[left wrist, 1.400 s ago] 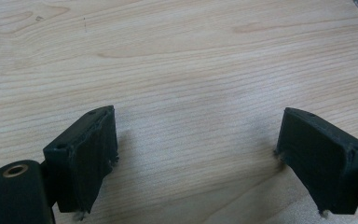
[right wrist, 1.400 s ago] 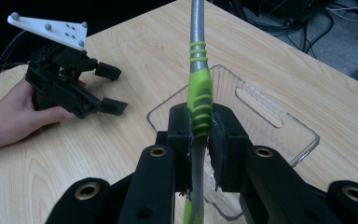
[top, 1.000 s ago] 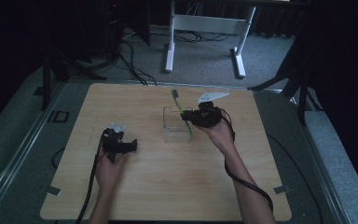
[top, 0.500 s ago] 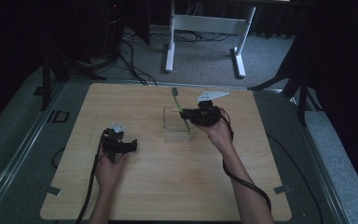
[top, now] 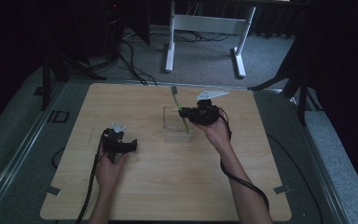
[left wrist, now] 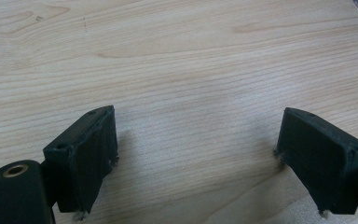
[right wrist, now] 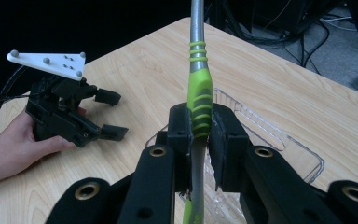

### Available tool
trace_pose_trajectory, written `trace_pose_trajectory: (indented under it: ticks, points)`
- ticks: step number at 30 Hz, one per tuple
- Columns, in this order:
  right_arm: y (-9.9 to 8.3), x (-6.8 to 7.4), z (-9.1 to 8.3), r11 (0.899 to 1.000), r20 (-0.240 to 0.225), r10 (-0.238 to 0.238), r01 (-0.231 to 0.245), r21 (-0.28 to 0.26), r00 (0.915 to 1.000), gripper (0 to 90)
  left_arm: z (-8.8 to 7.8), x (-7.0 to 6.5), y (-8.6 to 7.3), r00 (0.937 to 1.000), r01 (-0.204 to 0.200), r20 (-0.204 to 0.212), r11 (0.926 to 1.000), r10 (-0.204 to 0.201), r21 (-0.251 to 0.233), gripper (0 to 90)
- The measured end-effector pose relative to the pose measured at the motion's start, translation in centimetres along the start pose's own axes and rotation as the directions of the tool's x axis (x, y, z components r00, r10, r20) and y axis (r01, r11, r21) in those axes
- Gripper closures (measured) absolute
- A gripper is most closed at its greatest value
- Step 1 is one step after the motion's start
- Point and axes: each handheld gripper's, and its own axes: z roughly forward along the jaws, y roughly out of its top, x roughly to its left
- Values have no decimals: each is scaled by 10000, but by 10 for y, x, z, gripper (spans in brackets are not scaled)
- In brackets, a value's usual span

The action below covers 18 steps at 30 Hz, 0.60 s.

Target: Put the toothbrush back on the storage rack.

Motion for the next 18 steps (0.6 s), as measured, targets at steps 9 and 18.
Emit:
trace_pose_trajectory:
  ticks: [9, 18]
  points:
    - [1, -3, 1, 9997, 151, 118, -115, -195, 9998, 793, 0, 0, 0, 10000, 0, -4, 10000, 0, 4, 127]
    - [2, -3, 4, 9994, 220, 181, -175, -290, 9996, 793, 0, 0, 0, 10000, -3, 0, 10000, 3, 13, 127]
